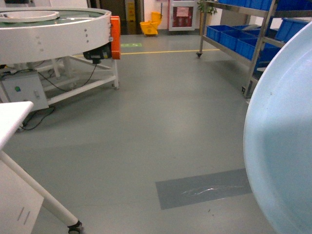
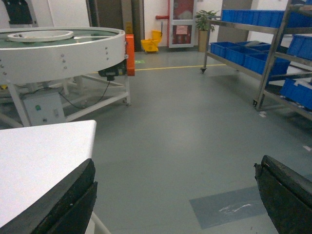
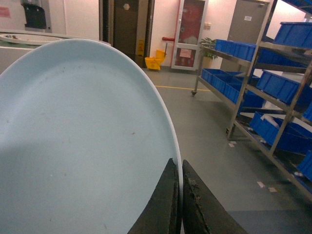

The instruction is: Place blue tray on left shelf second layer neatly

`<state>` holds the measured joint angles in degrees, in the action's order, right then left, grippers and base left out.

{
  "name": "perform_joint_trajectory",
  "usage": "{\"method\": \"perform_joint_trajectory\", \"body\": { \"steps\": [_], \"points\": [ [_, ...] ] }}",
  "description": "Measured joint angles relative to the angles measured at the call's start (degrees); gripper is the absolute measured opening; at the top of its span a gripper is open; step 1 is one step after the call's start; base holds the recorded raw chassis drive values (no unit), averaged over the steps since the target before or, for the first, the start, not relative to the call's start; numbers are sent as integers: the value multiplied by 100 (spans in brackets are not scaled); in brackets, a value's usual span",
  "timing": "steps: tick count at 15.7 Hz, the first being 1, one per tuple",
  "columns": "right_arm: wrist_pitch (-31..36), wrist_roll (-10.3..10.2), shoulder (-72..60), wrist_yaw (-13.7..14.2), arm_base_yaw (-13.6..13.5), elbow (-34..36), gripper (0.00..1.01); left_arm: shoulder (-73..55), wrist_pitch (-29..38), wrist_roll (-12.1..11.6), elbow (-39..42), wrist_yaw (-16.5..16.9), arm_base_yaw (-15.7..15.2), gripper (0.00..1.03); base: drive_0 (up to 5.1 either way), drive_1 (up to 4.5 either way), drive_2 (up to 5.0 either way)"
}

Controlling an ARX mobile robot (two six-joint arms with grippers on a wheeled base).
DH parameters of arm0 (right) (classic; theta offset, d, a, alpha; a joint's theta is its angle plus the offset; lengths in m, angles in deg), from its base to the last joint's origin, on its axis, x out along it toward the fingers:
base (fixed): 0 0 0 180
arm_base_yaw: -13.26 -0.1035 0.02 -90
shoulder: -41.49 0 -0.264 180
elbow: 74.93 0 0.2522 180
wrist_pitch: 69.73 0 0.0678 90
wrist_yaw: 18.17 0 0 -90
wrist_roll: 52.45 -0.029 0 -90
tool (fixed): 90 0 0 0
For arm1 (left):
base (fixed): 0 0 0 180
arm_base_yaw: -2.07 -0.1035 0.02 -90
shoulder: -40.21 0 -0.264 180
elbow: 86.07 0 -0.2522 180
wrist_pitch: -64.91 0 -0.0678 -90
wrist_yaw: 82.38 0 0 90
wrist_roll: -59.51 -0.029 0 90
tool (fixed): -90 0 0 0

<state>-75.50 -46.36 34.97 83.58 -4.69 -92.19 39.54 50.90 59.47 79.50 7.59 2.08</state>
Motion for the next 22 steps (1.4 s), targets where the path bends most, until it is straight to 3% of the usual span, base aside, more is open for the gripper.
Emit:
{"method": "perform_joint_trajectory", "body": {
  "steps": [2,22],
  "points": [
    [0,0,0,2,2,0,2,0,-2,0,0,2,0,98,-94,23,-212],
    [9,0,0,0,0,0,2,0,2,0,0,2,4,98,2,415,-411]
  ]
}}
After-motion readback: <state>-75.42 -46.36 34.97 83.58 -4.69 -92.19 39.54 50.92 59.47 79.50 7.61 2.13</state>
